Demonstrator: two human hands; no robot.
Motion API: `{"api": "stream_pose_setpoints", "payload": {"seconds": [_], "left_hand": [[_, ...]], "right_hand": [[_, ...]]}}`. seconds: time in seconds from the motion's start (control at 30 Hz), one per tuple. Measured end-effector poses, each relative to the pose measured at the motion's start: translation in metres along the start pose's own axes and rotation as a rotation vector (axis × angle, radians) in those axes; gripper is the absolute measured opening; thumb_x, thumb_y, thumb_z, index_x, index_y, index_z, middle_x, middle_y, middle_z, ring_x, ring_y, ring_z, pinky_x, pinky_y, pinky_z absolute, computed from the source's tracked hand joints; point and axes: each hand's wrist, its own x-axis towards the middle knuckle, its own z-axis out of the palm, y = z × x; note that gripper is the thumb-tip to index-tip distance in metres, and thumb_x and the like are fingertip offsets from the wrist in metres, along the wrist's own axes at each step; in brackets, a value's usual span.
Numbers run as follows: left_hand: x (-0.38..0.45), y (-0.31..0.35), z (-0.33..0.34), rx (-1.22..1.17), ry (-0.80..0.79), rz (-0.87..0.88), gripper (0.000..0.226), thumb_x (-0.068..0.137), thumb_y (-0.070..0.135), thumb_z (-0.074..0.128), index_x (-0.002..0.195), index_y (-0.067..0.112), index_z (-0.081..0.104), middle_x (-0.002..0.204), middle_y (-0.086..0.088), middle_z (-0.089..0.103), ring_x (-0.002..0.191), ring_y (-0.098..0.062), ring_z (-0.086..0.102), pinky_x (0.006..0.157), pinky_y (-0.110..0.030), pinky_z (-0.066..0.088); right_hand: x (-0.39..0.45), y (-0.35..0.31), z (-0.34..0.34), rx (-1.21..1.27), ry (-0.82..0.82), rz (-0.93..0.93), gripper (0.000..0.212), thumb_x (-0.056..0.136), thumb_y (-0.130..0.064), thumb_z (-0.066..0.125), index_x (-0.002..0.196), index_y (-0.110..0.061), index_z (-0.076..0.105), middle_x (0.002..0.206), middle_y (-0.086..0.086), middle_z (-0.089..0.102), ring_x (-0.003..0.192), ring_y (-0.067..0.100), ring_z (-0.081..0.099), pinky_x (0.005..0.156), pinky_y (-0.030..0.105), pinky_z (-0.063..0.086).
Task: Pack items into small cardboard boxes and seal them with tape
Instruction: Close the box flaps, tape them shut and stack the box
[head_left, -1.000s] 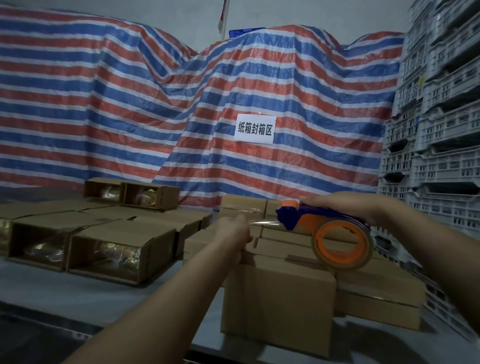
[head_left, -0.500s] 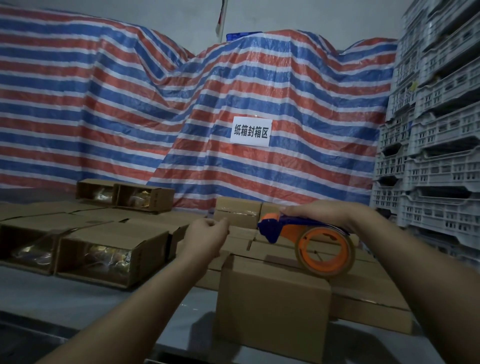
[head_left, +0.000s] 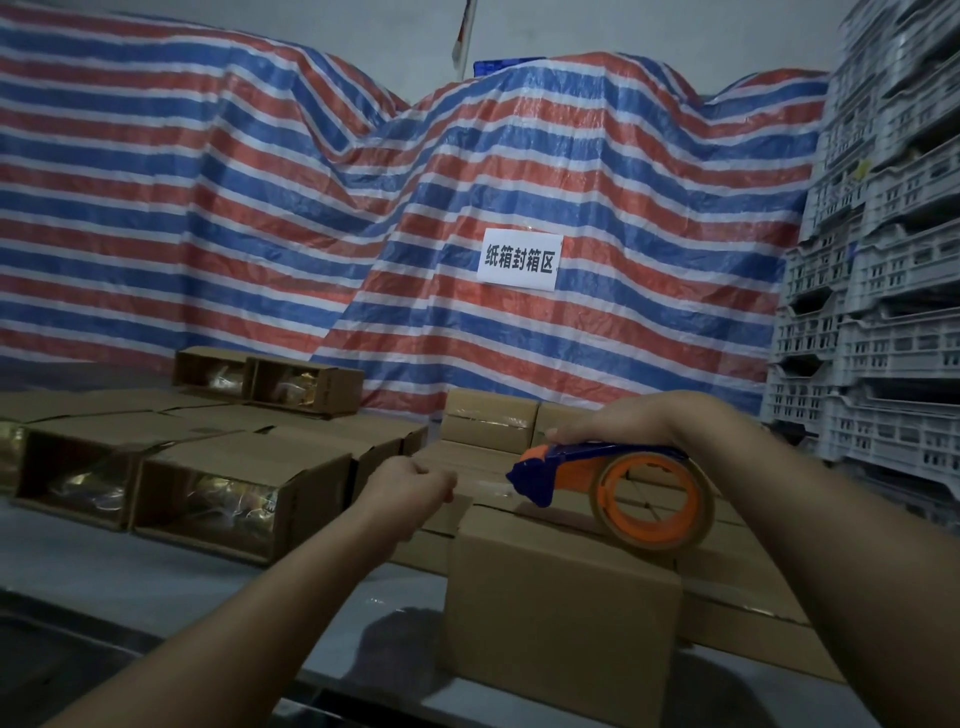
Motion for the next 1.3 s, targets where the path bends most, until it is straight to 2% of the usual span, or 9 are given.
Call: {"api": "stream_pose_setpoints", "payload": {"seconds": [0.13, 0.27, 0.43, 0.7, 0.83, 0.97, 1.1, 1.2, 1.3], "left_hand": [[-0.003, -0.008, 0.002, -0.054, -0.018, -0.056, 0.02, 0.093, 0.033, 0.06, 0.093, 0.014, 0.066, 0.077, -0.002, 0.058, 0.062, -0.014, 0.048, 0.049, -0.023, 0.039], [-0.01, -0.014, 0.003, -0.099, -0.07, -0.111, 0.016, 0.093, 0.028, 0.06, 0.091, 0.012, 0.062, 0.075, -0.003, 0.053, 0.057, -0.012, 0.043, 0.042, -0.019, 0.034], [-0.02, -0.025, 0.016, -0.196, -0.19, -0.245, 0.016, 0.095, 0.029, 0.057, 0.088, 0.015, 0.06, 0.073, -0.001, 0.051, 0.059, -0.012, 0.042, 0.049, -0.021, 0.037], [-0.025, -0.025, 0.023, -0.25, -0.248, -0.318, 0.028, 0.094, 0.038, 0.056, 0.074, 0.019, 0.057, 0.054, 0.005, 0.049, 0.051, -0.01, 0.038, 0.046, -0.02, 0.032], [-0.029, -0.029, 0.021, -0.29, -0.307, -0.387, 0.028, 0.094, 0.039, 0.055, 0.074, 0.019, 0.053, 0.063, 0.001, 0.047, 0.054, -0.012, 0.037, 0.051, -0.022, 0.032], [-0.031, -0.031, 0.025, -0.2, -0.222, -0.373, 0.021, 0.097, 0.034, 0.052, 0.096, 0.014, 0.057, 0.083, -0.006, 0.049, 0.062, -0.015, 0.039, 0.056, -0.025, 0.033], [-0.019, -0.008, 0.019, -0.177, -0.04, -0.217, 0.034, 0.102, 0.043, 0.044, 0.1, 0.012, 0.058, 0.08, -0.005, 0.049, 0.064, -0.016, 0.041, 0.056, -0.025, 0.035], [-0.021, 0.011, 0.014, -0.087, -0.18, -0.17, 0.043, 0.095, 0.057, 0.05, 0.093, 0.016, 0.06, 0.081, -0.004, 0.051, 0.067, -0.016, 0.043, 0.059, -0.025, 0.036], [-0.026, 0.013, 0.017, -0.033, -0.296, -0.216, 0.037, 0.09, 0.056, 0.057, 0.09, 0.019, 0.06, 0.077, 0.0, 0.054, 0.064, -0.011, 0.044, 0.053, -0.022, 0.034]], "right_hand": [[0.0, -0.01, 0.004, -0.099, 0.018, 0.02, 0.042, 0.096, -0.061, 0.053, 0.093, -0.02, 0.064, 0.058, -0.009, 0.064, 0.046, 0.004, 0.057, 0.061, 0.02, 0.047], [0.002, -0.014, 0.006, -0.126, 0.01, 0.034, 0.042, 0.095, -0.061, 0.054, 0.097, -0.02, 0.064, 0.059, -0.008, 0.066, 0.048, 0.004, 0.059, 0.063, 0.021, 0.047], [0.004, -0.012, 0.006, -0.119, -0.012, 0.033, 0.044, 0.095, -0.062, 0.054, 0.096, -0.019, 0.064, 0.061, -0.007, 0.068, 0.048, 0.004, 0.062, 0.067, 0.023, 0.047], [0.003, -0.012, 0.007, -0.079, -0.021, 0.013, 0.04, 0.096, -0.059, 0.053, 0.101, -0.02, 0.062, 0.062, -0.007, 0.07, 0.049, 0.003, 0.064, 0.057, 0.019, 0.051], [0.004, -0.012, 0.006, -0.079, -0.014, 0.026, 0.042, 0.094, -0.06, 0.056, 0.103, -0.019, 0.061, 0.063, -0.007, 0.071, 0.05, 0.004, 0.066, 0.055, 0.019, 0.052], [0.004, -0.01, 0.005, -0.083, 0.006, 0.036, 0.045, 0.092, -0.062, 0.059, 0.106, -0.019, 0.061, 0.065, -0.007, 0.073, 0.053, 0.004, 0.067, 0.055, 0.019, 0.05], [0.006, -0.009, 0.006, -0.082, 0.026, 0.041, 0.048, 0.091, -0.063, 0.06, 0.11, -0.019, 0.061, 0.067, -0.006, 0.073, 0.054, 0.005, 0.067, 0.062, 0.022, 0.05], [0.005, -0.009, 0.006, -0.081, 0.032, 0.045, 0.049, 0.09, -0.063, 0.06, 0.111, -0.019, 0.061, 0.068, -0.006, 0.074, 0.055, 0.005, 0.068, 0.06, 0.021, 0.051], [0.005, -0.011, 0.007, -0.102, 0.035, 0.043, 0.047, 0.091, -0.063, 0.06, 0.108, -0.019, 0.062, 0.067, -0.006, 0.073, 0.054, 0.005, 0.066, 0.061, 0.021, 0.05]]}}
